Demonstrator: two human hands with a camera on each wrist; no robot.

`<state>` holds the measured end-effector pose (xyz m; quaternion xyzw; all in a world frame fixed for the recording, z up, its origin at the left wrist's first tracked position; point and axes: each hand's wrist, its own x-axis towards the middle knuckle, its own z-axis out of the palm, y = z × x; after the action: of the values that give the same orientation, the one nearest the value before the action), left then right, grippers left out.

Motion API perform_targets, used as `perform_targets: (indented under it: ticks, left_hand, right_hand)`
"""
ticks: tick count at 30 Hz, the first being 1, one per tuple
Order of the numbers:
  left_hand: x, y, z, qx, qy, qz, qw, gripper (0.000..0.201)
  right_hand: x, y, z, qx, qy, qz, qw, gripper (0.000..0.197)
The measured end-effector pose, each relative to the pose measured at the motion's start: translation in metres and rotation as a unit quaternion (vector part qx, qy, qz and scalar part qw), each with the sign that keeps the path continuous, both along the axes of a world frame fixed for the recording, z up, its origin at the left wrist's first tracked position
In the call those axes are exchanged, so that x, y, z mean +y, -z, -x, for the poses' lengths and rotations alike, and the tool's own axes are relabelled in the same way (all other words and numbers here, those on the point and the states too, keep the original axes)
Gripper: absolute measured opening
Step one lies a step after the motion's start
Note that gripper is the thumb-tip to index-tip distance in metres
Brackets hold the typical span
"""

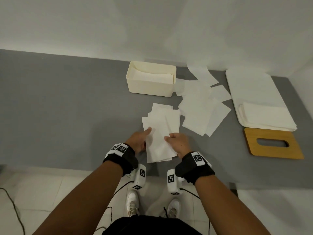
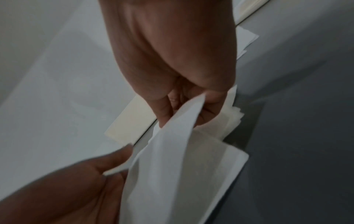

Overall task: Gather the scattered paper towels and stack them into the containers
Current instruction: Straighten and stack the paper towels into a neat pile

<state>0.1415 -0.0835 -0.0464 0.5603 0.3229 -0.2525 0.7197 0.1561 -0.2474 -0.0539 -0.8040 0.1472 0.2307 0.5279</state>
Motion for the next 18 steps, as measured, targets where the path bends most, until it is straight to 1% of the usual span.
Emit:
perform_targets:
  ticks: [2, 4, 7, 9, 12, 14, 16, 18]
  left_hand:
    - [0.001, 0.003, 0.001, -0.010, 0.023, -0.033, 0.999, 0.028]
    - [0.006, 0.009, 0.001, -0.023, 0.024, -0.069, 0.997, 0.023]
    - [0.018, 0.011, 0.002, -0.030, 0.005, -0.103, 0.994, 0.029]
    - [0.026, 0.010, 0.005, -0.037, 0.001, -0.120, 0.992, 0.025]
    - [0.040, 0.010, 0.011, -0.048, -0.012, -0.149, 0.988, 0.020]
    - [0.049, 0.012, 0.015, -0.048, -0.022, -0.164, 0.985, 0.019]
    - [0.055, 0.015, 0.019, -0.042, -0.028, -0.176, 0.983, 0.016]
    - [0.059, 0.017, 0.023, -0.035, -0.029, -0.186, 0.981, 0.017]
  right_hand:
    - [0.005, 0.001, 0.001, -0.010, -0.019, 0.026, 0.999, 0.024]
    - [0.003, 0.004, -0.002, -0.019, -0.023, 0.089, 0.996, 0.034]
    - [-0.009, 0.011, -0.007, -0.019, 0.028, 0.186, 0.982, 0.044]
    - [-0.012, 0.013, -0.009, -0.023, 0.033, 0.222, 0.974, 0.047]
    - [-0.004, 0.008, -0.013, -0.057, 0.001, 0.263, 0.963, 0.058]
    - [0.005, 0.003, -0.018, -0.077, -0.025, 0.274, 0.958, 0.057]
    - [0.015, 0.003, -0.023, -0.068, -0.046, 0.273, 0.959, 0.056]
    - [0.022, 0.002, -0.029, -0.050, -0.050, 0.273, 0.959, 0.054]
